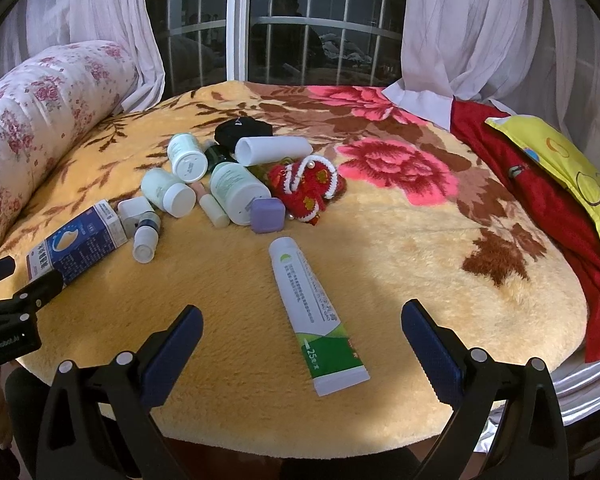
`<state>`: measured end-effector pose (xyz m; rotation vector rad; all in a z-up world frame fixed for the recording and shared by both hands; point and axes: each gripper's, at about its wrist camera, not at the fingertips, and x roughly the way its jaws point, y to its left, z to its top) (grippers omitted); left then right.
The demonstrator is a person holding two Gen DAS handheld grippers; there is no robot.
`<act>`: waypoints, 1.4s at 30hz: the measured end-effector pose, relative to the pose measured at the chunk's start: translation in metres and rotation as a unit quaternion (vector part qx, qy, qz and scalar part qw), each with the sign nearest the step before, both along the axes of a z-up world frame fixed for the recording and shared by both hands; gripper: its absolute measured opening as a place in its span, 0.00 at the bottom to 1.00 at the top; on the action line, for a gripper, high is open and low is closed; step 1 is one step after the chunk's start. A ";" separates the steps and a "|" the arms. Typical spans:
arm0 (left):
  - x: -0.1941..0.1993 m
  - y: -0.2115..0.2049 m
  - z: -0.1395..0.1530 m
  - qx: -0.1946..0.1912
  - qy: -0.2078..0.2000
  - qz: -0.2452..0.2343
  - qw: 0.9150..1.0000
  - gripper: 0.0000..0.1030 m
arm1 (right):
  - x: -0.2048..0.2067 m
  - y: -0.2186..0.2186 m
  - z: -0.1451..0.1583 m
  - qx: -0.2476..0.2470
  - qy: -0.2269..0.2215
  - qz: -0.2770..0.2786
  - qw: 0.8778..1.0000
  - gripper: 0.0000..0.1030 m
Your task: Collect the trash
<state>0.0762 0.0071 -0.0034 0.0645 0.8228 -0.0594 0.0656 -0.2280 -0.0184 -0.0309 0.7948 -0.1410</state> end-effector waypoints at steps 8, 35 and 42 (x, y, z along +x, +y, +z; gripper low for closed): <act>0.001 -0.001 -0.002 -0.001 0.001 -0.001 1.000 0.94 | 0.003 -0.002 0.000 -0.001 0.001 0.000 1.000 0.95; 0.009 0.003 -0.007 -0.014 0.016 -0.006 1.000 0.94 | 0.054 -0.030 -0.039 0.049 0.082 0.073 0.993 0.77; 0.006 -0.001 -0.003 -0.003 0.019 -0.012 1.000 0.94 | 0.048 -0.025 -0.032 0.080 0.077 0.117 0.987 0.30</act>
